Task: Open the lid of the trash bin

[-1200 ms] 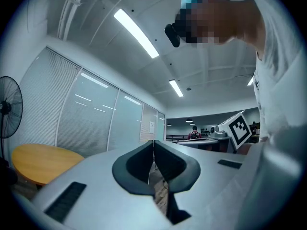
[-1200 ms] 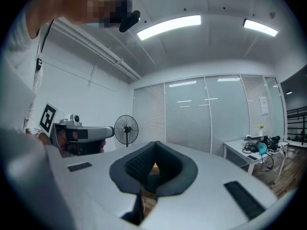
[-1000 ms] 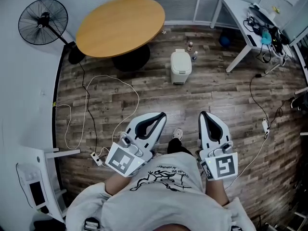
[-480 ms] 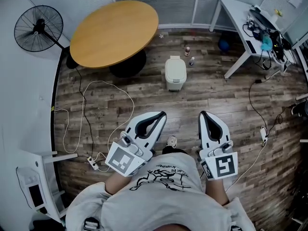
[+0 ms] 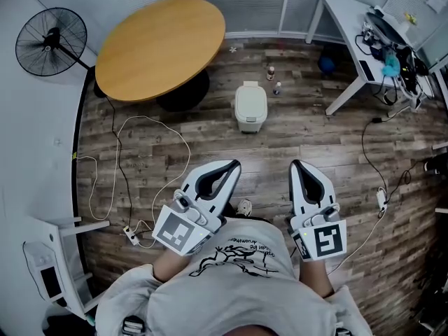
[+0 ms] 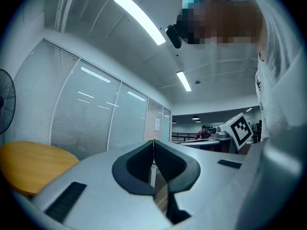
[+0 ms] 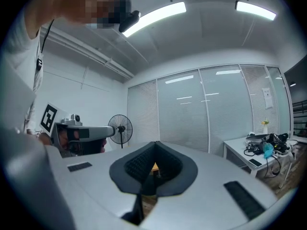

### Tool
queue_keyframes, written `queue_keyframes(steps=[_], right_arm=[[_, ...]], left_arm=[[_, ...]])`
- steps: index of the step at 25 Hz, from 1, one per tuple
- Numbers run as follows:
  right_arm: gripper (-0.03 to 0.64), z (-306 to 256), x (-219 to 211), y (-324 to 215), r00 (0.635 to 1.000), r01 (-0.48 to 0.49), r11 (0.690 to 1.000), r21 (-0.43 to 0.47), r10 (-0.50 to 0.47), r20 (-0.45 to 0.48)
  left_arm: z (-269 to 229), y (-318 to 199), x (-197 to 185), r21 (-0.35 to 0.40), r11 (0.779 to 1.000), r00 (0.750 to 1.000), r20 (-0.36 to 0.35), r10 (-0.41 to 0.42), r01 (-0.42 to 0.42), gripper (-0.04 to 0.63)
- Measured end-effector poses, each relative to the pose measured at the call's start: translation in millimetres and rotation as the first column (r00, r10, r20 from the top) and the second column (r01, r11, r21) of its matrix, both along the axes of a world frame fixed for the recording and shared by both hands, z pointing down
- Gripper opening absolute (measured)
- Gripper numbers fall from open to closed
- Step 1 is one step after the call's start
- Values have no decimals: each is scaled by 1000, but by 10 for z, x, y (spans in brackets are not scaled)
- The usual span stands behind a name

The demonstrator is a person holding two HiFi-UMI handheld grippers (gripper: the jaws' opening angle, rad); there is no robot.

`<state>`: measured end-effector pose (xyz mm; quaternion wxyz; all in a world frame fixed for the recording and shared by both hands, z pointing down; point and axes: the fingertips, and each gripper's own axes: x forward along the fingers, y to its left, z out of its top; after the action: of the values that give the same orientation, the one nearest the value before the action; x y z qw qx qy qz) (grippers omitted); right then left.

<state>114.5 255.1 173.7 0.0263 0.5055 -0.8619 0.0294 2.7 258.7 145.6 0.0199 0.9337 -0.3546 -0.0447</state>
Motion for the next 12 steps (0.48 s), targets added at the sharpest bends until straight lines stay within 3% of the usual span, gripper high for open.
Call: queue_keyframes(steps=[12], right_arm=[[6,50,62,-497,1000,-2,1000,1,2,-1]], left_arm=[[52,-521,61,1,1000,1000,-3,1,-1,20]])
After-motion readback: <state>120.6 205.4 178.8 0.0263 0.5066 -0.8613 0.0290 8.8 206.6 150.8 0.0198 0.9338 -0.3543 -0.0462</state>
